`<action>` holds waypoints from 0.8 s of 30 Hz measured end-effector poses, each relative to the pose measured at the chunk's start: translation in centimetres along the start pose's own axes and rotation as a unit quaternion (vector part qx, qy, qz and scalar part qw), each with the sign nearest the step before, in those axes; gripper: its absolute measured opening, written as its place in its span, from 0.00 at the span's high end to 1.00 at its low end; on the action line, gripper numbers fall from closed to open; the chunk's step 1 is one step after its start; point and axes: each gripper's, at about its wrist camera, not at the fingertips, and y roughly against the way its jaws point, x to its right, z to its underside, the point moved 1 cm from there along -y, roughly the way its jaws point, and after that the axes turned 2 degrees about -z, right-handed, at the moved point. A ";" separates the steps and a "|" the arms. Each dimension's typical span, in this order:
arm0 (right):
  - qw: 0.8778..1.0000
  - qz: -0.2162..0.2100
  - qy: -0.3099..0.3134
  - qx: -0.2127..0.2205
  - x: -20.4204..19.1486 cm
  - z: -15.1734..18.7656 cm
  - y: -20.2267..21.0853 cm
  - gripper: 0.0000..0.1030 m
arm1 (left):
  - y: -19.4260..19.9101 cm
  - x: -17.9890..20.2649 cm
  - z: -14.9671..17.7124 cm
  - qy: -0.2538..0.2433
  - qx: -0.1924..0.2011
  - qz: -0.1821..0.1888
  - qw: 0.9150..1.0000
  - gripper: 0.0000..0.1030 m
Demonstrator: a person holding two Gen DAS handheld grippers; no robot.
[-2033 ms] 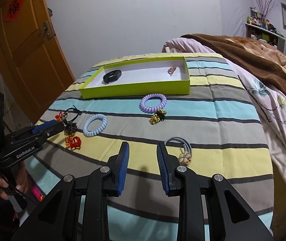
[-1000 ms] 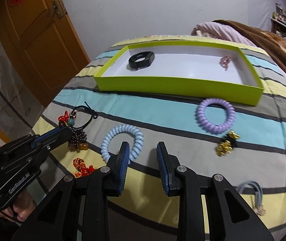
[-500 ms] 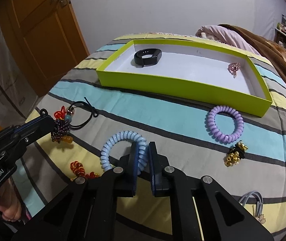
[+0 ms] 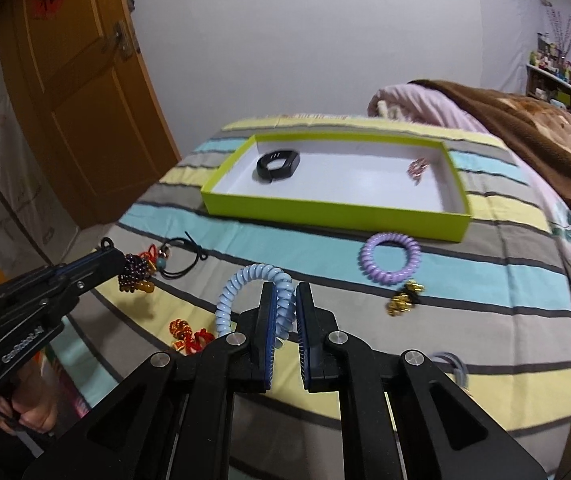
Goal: Organize jewelry
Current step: 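Grasp the light-blue coil hair band with the right gripper while the left gripper grasps the beaded brooch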
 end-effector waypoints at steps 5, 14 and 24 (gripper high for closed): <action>0.999 0.016 -0.003 0.032 0.5 0.1 3.0 0.91 | 0.6 1.3 -0.3 -0.007 0.005 -0.006 1.000 0.96; 0.997 0.030 -0.012 0.071 1.8 0.4 6.5 0.91 | 1.4 3.2 -1.1 -0.020 0.017 -0.007 1.000 0.96; 0.996 0.037 -0.012 0.077 2.6 -0.1 6.6 0.91 | 0.4 3.7 -2.3 -0.029 0.022 -0.006 0.999 0.96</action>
